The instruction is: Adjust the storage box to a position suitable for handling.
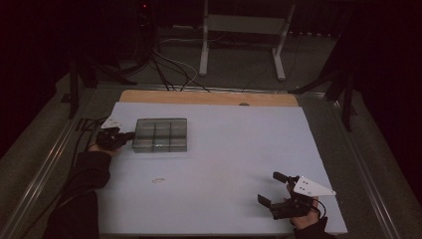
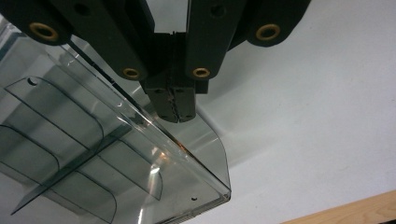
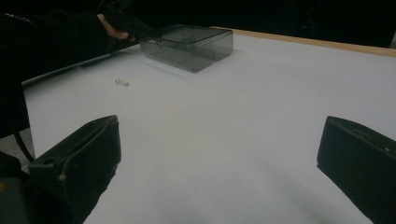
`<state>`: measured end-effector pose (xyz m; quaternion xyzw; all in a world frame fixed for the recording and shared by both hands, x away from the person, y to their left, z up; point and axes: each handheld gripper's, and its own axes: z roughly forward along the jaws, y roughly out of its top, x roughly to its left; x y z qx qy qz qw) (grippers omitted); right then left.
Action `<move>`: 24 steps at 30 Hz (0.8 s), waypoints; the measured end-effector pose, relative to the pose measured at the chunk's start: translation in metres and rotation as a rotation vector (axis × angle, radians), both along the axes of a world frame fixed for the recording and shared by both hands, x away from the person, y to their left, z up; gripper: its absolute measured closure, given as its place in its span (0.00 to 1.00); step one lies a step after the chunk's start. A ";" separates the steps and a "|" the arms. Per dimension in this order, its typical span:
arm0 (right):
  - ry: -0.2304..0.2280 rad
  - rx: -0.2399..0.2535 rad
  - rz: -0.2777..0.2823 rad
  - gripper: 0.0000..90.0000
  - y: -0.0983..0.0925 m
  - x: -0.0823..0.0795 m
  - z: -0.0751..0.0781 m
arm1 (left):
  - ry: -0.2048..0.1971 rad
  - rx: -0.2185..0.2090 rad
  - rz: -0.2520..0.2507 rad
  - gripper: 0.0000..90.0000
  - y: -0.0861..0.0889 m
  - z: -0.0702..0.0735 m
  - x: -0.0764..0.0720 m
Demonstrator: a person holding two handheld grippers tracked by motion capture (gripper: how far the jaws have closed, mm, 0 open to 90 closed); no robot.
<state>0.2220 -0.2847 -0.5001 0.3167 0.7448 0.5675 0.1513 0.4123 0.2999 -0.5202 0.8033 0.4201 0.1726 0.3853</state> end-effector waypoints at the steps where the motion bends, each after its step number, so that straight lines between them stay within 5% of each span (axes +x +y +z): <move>1: 0.002 -0.009 0.001 0.00 0.001 0.000 0.000 | -0.005 -0.003 -0.015 1.00 -0.002 0.001 0.000; 5: 0.014 -0.031 0.000 0.00 0.003 -0.002 0.001 | -0.011 0.000 -0.065 1.00 -0.019 0.003 0.003; 12: 0.039 -0.015 0.059 0.00 0.009 0.001 -0.002 | 0.010 0.003 -0.083 1.00 -0.044 0.000 0.012; 20: -0.003 0.020 0.117 0.00 0.017 0.010 0.000 | 0.019 -0.014 -0.110 1.00 -0.070 -0.003 0.021; 24: 0.004 -0.032 0.103 0.00 0.023 0.020 0.004 | 0.022 -0.013 -0.150 1.00 -0.089 -0.003 0.026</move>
